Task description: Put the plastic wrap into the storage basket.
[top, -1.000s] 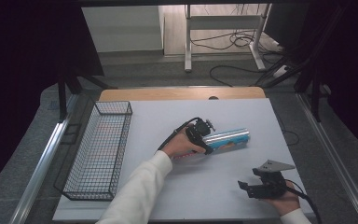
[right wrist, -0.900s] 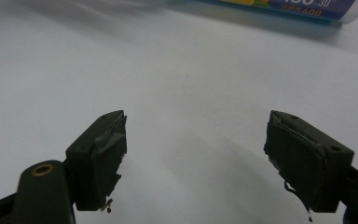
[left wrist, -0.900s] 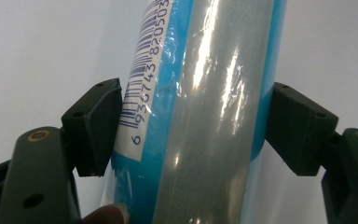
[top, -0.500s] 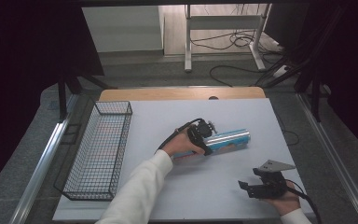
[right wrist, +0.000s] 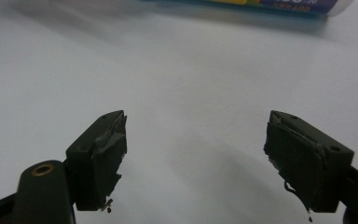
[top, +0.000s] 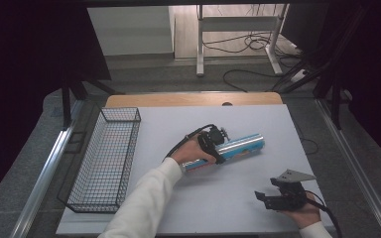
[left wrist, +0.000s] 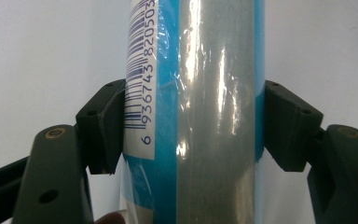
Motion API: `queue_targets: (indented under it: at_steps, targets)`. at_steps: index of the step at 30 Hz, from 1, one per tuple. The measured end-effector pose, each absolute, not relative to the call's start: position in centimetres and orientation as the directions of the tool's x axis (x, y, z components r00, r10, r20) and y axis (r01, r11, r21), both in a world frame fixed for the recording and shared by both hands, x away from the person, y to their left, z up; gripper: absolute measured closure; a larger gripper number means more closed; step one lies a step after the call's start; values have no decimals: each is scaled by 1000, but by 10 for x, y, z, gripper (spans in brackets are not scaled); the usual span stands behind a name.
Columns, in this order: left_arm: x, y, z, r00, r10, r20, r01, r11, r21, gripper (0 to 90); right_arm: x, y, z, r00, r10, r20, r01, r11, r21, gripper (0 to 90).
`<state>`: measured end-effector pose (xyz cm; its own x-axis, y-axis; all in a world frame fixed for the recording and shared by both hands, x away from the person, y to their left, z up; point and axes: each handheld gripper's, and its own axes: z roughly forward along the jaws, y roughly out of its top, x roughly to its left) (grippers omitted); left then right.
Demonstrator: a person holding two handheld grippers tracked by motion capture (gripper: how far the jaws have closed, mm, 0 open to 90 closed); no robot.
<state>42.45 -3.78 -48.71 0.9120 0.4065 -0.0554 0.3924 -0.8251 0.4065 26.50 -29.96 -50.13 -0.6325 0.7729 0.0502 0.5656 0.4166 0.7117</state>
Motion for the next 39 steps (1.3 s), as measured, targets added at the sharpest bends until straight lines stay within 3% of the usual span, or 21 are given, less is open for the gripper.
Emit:
queue_targets:
  at_steps: [20,39]
  targets:
    - [407,10,-433,858,513,-28,470,-761,448,315,264,-300,-500,-629,776,53,565,409,717,216]
    - [371,97,-393,762,648,-7,559,-652,513,315,264,-301,-495,-630,775,55,552,396,734,216]
